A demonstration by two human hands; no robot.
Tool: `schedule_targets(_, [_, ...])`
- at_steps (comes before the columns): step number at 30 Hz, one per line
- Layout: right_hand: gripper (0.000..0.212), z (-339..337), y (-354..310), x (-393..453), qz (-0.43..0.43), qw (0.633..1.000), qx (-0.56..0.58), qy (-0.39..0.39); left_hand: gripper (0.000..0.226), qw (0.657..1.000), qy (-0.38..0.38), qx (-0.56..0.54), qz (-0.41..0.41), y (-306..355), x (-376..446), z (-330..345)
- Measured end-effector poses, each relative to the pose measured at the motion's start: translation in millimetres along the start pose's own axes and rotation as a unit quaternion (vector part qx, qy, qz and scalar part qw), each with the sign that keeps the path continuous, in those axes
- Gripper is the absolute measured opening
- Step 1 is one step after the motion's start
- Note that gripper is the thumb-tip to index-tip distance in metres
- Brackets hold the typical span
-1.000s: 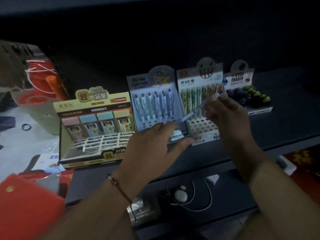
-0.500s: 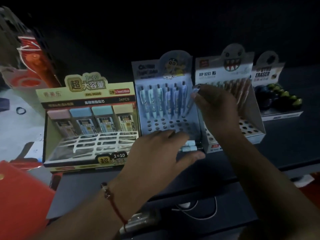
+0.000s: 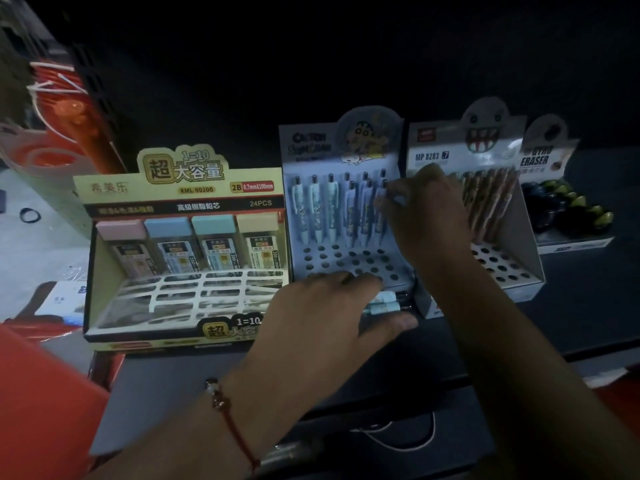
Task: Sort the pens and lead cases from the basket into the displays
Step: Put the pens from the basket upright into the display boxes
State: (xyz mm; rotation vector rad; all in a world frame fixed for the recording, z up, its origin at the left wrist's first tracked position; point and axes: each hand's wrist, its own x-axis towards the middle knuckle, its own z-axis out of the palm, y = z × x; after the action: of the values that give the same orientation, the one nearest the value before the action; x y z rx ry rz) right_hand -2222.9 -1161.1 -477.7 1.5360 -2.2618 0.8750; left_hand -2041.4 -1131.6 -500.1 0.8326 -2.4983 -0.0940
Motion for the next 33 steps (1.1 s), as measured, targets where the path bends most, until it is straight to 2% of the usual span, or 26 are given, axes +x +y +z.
schedule_targets(8, [0.034,5,0,-7,0.005,0.999,-0.035,0.01,0.057,1.0,-0.001,-0.007,-0.014,-3,-2,-4])
schedule_targets(12, [0.042,-4,1,-18,-0.005,0.993,0.104,0.051,0.062,0.999,-0.01,-0.031,-0.039,-6,-5,-8])
schedule_targets(14, [0.037,-20,-2,-27,0.0,0.978,0.198,0.063,0.062,0.998,-0.009,-0.039,-0.049,-9,-7,-11])
schedule_targets(16, [0.026,-35,-9,-40,0.025,0.955,0.295,0.001,0.057,0.997,-0.012,-0.047,-0.056,-12,-7,-13])
schedule_targets(19, [0.014,-45,-17,-59,0.073,0.901,0.367,-0.218,0.05,0.998,-0.014,-0.032,-0.058,-13,-5,-16])
schedule_targets(20, [0.018,-46,-17,-65,0.086,0.883,0.358,-0.289,0.048,0.998,-0.02,-0.029,-0.061,-12,-5,-17])
schedule_targets(22, [0.035,-47,-14,-71,0.128,0.851,0.342,-0.378,0.047,0.997,-0.037,-0.032,-0.066,-9,-5,-19])
schedule_targets(24, [0.045,-52,-8,-72,0.158,0.822,0.36,-0.413,0.044,0.997,-0.051,-0.036,-0.055,-6,-6,-19])
schedule_targets(28, [0.037,-66,0,-74,0.135,0.772,0.455,-0.422,0.041,0.999,-0.045,-0.019,-0.022,1,-8,-18])
schedule_targets(33, [0.02,-73,3,-79,0.094,0.779,0.464,-0.411,0.044,0.998,-0.055,-0.021,-0.009,4,-10,-20])
